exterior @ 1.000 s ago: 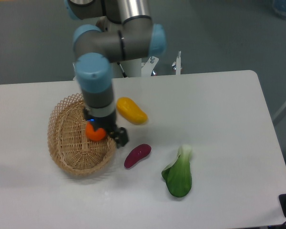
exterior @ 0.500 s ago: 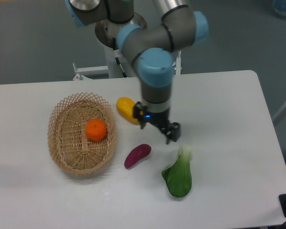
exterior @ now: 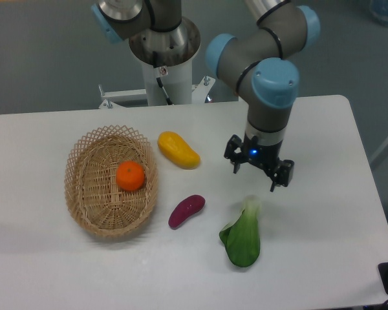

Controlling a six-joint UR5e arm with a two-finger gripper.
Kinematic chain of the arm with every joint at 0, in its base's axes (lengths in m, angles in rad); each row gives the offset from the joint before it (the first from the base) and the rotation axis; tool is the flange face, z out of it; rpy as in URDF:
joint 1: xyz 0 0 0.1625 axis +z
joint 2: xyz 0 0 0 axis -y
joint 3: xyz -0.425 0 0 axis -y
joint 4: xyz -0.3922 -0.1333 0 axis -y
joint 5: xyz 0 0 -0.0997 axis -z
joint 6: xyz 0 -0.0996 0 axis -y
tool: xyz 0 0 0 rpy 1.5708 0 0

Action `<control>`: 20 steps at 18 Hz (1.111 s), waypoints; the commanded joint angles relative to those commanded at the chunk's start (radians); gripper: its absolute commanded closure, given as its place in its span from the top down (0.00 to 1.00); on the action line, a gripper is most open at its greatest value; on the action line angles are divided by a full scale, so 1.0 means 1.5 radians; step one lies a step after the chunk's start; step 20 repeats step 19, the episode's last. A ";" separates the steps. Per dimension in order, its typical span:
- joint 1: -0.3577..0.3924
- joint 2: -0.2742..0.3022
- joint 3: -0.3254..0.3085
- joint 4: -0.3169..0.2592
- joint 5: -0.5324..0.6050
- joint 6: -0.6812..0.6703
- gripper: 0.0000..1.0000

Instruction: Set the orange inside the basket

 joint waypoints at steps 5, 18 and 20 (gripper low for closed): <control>0.005 -0.011 0.004 0.012 0.011 0.009 1.00; 0.028 -0.024 0.016 0.015 0.030 0.071 1.00; 0.028 -0.024 0.016 0.016 0.030 0.071 1.00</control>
